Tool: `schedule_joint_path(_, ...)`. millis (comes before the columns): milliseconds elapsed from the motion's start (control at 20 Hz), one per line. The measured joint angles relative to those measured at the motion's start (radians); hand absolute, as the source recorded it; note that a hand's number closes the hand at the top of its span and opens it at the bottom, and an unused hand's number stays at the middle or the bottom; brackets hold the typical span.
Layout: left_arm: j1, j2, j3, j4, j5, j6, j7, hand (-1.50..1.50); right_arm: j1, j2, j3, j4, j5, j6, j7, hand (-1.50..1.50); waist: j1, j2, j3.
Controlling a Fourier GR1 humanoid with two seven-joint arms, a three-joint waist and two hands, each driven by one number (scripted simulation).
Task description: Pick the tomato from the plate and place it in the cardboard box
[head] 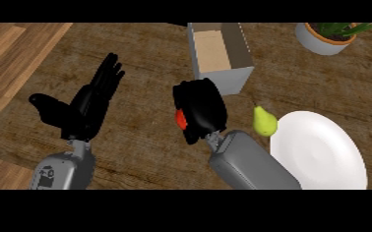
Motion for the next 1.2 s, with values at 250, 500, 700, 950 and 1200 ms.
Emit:
schedule_joint_path(250, -0.026, -0.012, -0.015, 0.015, -0.004, 0.001, 0.011, 0.0, -0.161, 0.003, 0.049, 0.024, -0.039, -0.074, 0.158, 1.5, 0.013, 0.0, 0.003)
schedule_joint_path(500, -0.039, -0.016, -0.016, 0.032, -0.007, 0.004, 0.01, 0.0, -0.314, 0.004, 0.043, 0.056, -0.053, -0.179, 0.343, 1.5, 0.009, -0.001, 0.002)
schedule_joint_path(700, -0.049, -0.018, -0.011, 0.045, -0.012, 0.013, 0.01, 0.0, -0.442, 0.003, 0.036, 0.113, -0.043, -0.242, 0.468, 1.5, -0.004, -0.002, 0.001)
schedule_joint_path(950, -0.06, -0.009, 0.005, 0.054, -0.015, 0.019, 0.009, 0.0, -0.578, -0.002, 0.018, 0.214, -0.064, -0.282, 0.538, 1.5, -0.023, 0.0, 0.0)
schedule_joint_path(1200, -0.067, 0.0, 0.02, 0.057, -0.014, 0.025, 0.012, 0.0, -0.676, -0.004, 0.008, 0.332, -0.114, -0.312, 0.569, 1.5, -0.041, 0.003, 0.001)
